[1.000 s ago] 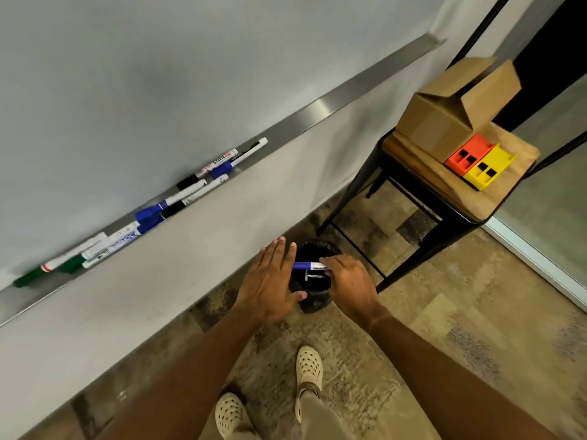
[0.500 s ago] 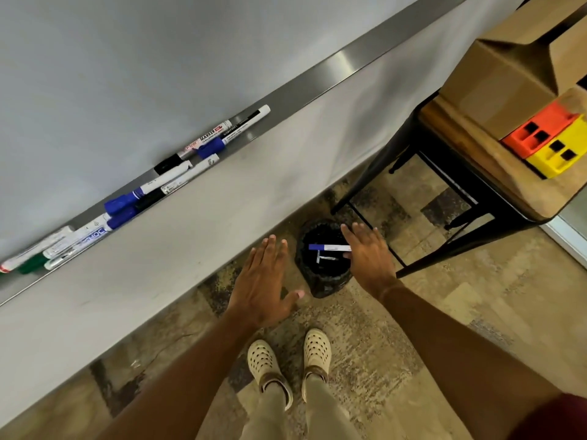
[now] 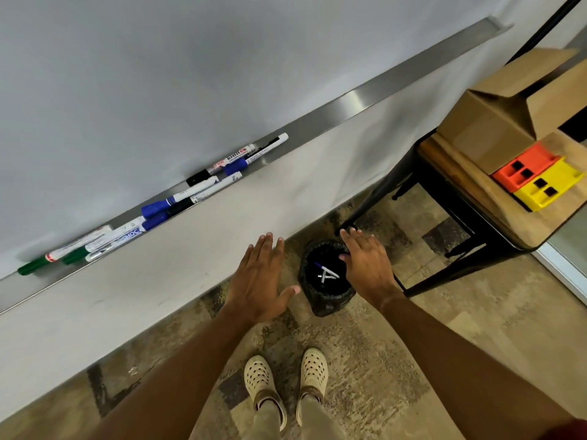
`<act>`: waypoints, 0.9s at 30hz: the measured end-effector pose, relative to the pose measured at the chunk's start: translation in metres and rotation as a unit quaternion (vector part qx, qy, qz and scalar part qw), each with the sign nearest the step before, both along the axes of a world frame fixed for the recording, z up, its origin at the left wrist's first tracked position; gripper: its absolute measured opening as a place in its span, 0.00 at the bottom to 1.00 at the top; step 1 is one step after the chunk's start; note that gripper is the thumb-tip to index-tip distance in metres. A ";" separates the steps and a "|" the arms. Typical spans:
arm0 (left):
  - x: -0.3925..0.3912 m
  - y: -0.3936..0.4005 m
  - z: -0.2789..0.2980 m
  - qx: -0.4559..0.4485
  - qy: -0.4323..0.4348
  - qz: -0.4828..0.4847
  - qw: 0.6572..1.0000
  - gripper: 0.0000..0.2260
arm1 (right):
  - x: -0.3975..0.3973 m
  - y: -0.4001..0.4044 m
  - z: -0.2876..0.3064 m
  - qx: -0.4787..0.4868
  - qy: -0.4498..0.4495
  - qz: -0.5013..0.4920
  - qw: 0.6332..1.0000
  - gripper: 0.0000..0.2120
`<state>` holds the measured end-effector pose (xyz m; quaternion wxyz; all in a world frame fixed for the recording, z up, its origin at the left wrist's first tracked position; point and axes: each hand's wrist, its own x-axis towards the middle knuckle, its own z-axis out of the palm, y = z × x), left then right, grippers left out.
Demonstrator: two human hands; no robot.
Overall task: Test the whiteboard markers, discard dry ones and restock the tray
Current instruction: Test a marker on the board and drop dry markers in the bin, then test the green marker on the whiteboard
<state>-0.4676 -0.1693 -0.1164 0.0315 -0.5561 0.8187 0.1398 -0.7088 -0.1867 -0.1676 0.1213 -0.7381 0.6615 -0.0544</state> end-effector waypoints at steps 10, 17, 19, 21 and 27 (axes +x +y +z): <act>0.026 0.006 0.050 -0.020 -0.019 0.074 0.997 0.40 | 0.043 0.002 0.051 -0.073 -0.043 0.055 0.995 0.24; 0.063 0.019 0.079 -0.045 -0.033 0.148 0.987 0.40 | 0.094 -0.001 0.089 -0.076 -0.057 0.118 0.988 0.27; 0.074 0.023 0.085 -0.049 -0.043 0.172 0.983 0.41 | 0.113 -0.004 0.098 -0.080 -0.060 0.135 0.986 0.28; 0.089 0.029 0.089 -0.048 -0.053 0.198 0.978 0.41 | 0.135 -0.006 0.107 -0.084 -0.071 0.157 0.981 0.28; 0.142 0.053 0.098 -0.054 -0.070 0.262 0.961 0.41 | 0.204 -0.009 0.130 -0.072 -0.091 0.229 0.967 0.26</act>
